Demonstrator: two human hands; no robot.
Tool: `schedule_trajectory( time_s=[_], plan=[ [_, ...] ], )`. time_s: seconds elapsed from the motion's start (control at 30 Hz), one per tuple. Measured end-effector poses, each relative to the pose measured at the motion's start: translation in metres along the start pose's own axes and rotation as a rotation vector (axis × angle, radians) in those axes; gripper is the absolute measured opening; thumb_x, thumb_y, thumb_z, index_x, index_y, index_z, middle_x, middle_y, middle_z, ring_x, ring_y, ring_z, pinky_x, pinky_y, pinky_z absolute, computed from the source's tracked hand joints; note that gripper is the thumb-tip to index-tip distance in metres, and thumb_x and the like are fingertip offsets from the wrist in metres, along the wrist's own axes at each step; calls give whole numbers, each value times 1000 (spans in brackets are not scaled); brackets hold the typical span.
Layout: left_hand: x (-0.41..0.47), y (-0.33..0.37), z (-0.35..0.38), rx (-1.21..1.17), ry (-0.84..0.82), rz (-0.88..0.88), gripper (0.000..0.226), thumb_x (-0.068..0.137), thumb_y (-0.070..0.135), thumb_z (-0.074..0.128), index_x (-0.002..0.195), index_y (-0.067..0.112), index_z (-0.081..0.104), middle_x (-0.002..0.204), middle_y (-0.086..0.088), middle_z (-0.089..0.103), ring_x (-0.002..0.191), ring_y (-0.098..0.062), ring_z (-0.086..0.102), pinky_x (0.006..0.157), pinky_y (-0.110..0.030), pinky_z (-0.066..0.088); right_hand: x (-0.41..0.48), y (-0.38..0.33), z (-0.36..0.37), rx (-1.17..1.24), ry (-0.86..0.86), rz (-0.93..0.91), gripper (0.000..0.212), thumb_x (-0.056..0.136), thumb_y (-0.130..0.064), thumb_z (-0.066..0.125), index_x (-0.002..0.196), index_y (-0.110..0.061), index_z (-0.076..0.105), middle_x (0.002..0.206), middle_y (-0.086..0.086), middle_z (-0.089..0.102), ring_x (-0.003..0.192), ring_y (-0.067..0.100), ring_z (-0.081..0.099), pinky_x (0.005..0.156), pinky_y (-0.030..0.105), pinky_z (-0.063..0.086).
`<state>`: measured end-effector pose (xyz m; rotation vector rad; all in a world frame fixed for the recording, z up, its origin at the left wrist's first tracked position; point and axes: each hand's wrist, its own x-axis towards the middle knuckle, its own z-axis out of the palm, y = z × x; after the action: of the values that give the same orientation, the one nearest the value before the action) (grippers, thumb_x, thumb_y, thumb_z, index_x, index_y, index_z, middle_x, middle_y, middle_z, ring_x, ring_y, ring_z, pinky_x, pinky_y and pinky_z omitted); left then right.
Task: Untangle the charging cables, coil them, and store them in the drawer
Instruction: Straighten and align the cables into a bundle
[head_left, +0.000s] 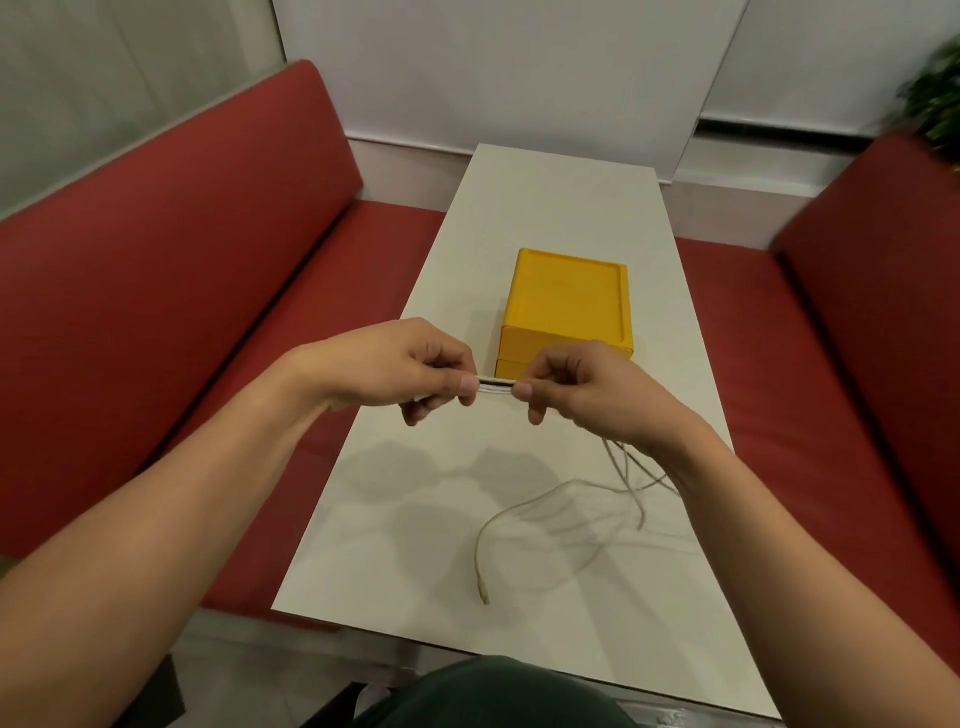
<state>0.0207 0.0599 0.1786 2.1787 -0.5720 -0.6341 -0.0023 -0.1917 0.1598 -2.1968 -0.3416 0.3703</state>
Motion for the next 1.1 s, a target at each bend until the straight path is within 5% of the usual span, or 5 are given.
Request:
schedule_trajectory(
  time_s=[0.17,0.37,0.57,0.73,1.1],
  plan=[
    [-7,-5,-2,3,73,-32,22,105,25,59,90,14,72,65,-1,66,80,-20,78,66,-29,46,-7,-8,5,-79,162,-88,24,94,-40,73,79,-22,68,67,-8,71,54,3,50,52,22,38],
    [-14,-5,-6,115,93,26,22,103,27,61,87,19,72,60,1,59,57,-14,64,61,-22,48,-12,-4,0,-6,-17,-57,22,101,-32,65,85,-19,72,73,-5,74,60,13,48,65,42,46],
    [-18,-19,-5,-29,110,53,24,103,23,62,84,14,74,60,-1,52,53,-16,52,67,-41,54,-21,-4,2,-164,63,-114,35,100,-46,61,81,-20,74,62,-3,57,55,4,47,56,24,36],
    [-16,-21,-7,117,135,58,24,103,29,61,82,21,72,59,0,54,54,-14,55,71,-44,57,-28,-4,-8,44,-52,-99,26,106,-32,56,89,-20,73,66,-6,51,64,12,43,62,34,35],
    [-16,-27,-1,12,158,130,24,103,26,63,81,18,72,63,-8,58,54,-18,57,63,-26,50,-37,-5,-3,-26,113,-143,35,99,-38,66,72,-16,69,59,-12,49,56,7,39,55,24,31]
  ],
)
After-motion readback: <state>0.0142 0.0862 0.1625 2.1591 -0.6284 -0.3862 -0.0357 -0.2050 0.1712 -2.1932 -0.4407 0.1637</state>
